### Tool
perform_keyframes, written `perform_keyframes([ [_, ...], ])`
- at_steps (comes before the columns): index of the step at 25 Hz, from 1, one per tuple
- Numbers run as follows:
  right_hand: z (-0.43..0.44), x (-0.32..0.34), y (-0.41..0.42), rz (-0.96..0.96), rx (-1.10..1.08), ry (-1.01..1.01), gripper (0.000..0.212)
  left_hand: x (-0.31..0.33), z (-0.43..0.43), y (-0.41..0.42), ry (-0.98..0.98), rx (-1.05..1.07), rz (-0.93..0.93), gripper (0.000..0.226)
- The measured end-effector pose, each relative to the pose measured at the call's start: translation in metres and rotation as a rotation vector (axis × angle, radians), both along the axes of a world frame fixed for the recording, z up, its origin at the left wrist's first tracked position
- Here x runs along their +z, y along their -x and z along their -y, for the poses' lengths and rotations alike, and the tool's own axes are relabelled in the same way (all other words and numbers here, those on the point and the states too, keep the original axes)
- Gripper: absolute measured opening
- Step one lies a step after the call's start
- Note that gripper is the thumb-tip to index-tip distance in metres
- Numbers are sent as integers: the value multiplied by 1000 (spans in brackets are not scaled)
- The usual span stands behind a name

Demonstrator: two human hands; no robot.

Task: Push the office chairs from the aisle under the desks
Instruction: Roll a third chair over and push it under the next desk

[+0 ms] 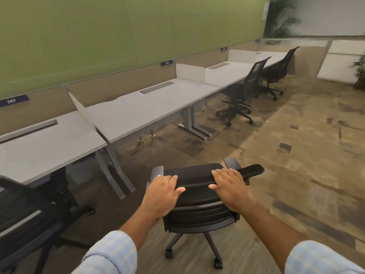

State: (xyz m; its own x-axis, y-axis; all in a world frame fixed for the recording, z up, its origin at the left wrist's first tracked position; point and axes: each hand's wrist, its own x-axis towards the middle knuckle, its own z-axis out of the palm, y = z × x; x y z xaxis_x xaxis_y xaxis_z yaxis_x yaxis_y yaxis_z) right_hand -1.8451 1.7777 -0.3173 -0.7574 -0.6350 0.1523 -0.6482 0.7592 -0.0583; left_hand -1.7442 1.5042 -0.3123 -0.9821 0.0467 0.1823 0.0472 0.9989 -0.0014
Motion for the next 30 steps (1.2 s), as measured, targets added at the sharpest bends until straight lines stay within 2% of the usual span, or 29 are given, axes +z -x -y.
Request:
perform_keyframes([
  [4, 7, 2, 72, 24, 50, -5, 71, 2, 3, 60, -23, 41, 35, 67],
  [10, 29, 1, 187, 25, 106, 14, 65, 3, 20, 158, -59, 82, 14, 75],
  [16, 54, -4, 292, -10, 139, 19, 66, -8, 41, 252, -84, 126, -73, 71],
  [22, 82, -4, 404, 10, 157, 1, 67, -6, 61, 350, -107, 173, -81, 81],
  [30, 134, -2, 554, 13, 243, -28, 64, -8, 91, 475, -103, 313, -70, 68],
])
